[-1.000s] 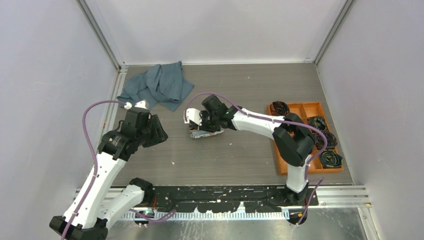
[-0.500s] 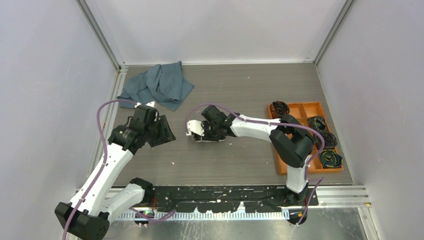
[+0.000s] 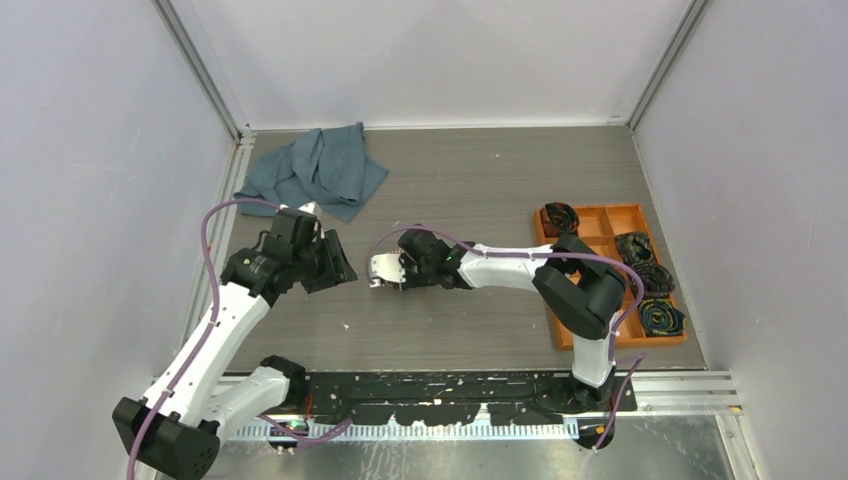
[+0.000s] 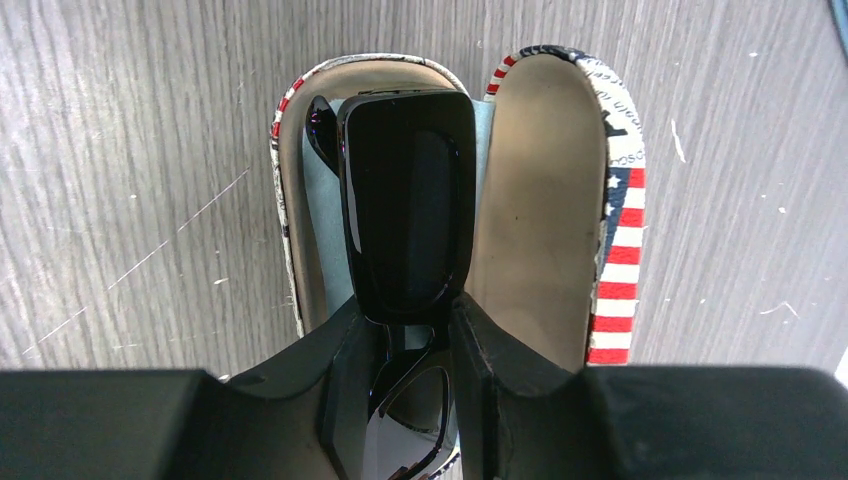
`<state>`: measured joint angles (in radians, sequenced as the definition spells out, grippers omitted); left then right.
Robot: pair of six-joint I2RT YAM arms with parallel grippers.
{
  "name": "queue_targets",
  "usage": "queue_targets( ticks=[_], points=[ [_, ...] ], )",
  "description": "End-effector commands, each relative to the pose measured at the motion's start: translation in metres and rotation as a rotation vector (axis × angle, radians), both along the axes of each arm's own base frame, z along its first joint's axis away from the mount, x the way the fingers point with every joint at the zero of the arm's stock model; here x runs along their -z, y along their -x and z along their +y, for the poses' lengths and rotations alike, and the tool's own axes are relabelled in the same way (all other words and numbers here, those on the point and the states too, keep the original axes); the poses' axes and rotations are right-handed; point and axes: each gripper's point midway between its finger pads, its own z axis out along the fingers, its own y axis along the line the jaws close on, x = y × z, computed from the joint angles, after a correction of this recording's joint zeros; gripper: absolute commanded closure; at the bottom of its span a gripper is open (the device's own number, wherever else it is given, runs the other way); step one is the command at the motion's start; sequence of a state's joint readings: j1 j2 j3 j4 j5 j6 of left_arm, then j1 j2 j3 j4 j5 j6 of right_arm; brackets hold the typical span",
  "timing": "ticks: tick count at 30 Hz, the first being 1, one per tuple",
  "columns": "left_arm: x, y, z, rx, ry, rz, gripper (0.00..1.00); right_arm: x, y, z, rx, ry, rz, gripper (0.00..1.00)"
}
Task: Organize the sunglasses
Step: Place the sunglasses in the sunglasses case.
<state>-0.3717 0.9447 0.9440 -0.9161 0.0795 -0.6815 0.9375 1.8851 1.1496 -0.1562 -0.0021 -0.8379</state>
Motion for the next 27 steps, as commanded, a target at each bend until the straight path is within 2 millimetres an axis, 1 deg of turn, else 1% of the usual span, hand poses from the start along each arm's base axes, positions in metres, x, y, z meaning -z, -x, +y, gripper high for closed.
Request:
queue_targets(
  ticks=[1,5,7,10,12,15,19,22,24,27],
  points=[
    [-0.007,-0.004,-0.005,0.005,0.038,-0.036,0.52,-0.024,-0.013,0.008,0.006,-0.047,-0.131,0.87],
    [-0.007,-0.004,-0.006,0.009,0.043,-0.037,0.52,-0.018,-0.014,0.004,-0.029,0.015,-0.206,0.87],
    [-0.007,-0.004,-0.006,0.011,0.043,-0.036,0.52,-0.018,-0.017,0.006,-0.035,0.019,-0.237,0.87],
    [-0.008,-0.003,-0.006,0.012,0.042,-0.038,0.52,-0.015,-0.018,0.006,-0.044,0.034,-0.261,0.87],
    [-0.008,-0.003,-0.005,0.012,0.041,-0.038,0.52,-0.014,-0.017,0.007,-0.042,0.034,-0.260,0.85],
    [-0.007,-0.003,-0.005,0.014,0.040,-0.038,0.52,-0.010,-0.016,0.007,-0.032,0.035,-0.244,0.79],
    [-0.007,-0.003,-0.005,0.015,0.039,-0.038,0.52,-0.010,-0.014,0.006,-0.020,0.024,-0.229,0.73],
    [-0.008,-0.003,-0.006,0.017,0.038,-0.039,0.52,-0.012,-0.012,0.004,-0.016,0.026,-0.220,0.65],
    [-0.008,-0.004,-0.006,0.016,0.039,-0.039,0.52,-0.013,-0.011,0.002,-0.014,0.026,-0.218,0.56],
    [-0.008,-0.004,-0.006,0.018,0.042,-0.038,0.52,-0.011,-0.009,0.000,-0.011,0.028,-0.215,0.49]
  ],
)
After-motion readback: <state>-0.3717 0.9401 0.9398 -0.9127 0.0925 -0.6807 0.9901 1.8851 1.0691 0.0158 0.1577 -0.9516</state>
